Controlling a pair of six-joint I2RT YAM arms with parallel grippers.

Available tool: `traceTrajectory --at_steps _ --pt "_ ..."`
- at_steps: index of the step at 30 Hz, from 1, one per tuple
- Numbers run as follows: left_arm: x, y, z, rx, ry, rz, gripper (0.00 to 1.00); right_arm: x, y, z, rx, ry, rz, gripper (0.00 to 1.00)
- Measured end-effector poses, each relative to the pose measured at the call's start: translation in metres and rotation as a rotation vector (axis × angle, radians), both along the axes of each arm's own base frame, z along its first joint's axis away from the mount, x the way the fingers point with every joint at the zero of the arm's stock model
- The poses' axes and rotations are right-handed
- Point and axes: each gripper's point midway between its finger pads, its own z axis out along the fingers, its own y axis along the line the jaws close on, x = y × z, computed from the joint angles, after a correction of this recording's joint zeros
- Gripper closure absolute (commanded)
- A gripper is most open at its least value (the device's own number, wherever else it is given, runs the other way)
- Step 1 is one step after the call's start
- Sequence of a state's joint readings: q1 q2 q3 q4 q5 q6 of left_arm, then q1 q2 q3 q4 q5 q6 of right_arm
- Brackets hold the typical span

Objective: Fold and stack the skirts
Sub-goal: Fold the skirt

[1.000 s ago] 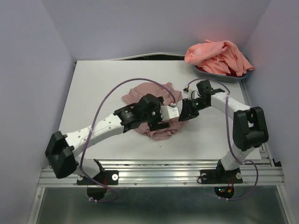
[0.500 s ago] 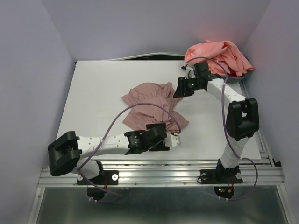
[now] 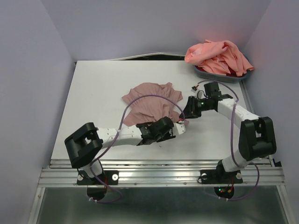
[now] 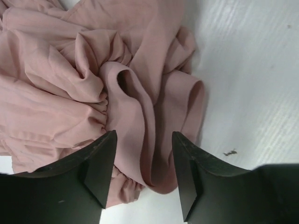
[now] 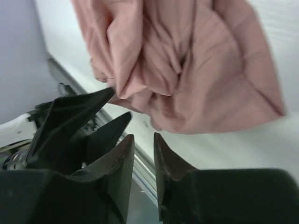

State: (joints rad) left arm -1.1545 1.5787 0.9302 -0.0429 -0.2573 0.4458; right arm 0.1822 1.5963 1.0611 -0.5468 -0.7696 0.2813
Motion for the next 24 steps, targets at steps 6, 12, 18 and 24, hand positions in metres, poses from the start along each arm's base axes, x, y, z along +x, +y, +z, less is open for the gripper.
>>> traceTrajectory --at_steps 6,12,18,24 --pt "0.027 0.018 -0.010 0.000 0.044 0.078 0.49 -0.042 0.015 -0.014 0.163 0.195 -0.049 0.88" --pt "0.041 0.024 -0.007 -0.018 0.049 0.110 0.48 -0.063 0.036 -0.030 0.233 0.360 -0.049 0.96" --pt "0.037 0.018 0.000 -0.046 0.060 0.078 0.31 -0.067 0.056 -0.029 0.273 0.403 -0.012 0.99" --pt "0.034 0.008 0.019 -0.096 0.046 0.040 0.29 -0.074 0.065 -0.050 0.230 0.436 0.015 0.99"
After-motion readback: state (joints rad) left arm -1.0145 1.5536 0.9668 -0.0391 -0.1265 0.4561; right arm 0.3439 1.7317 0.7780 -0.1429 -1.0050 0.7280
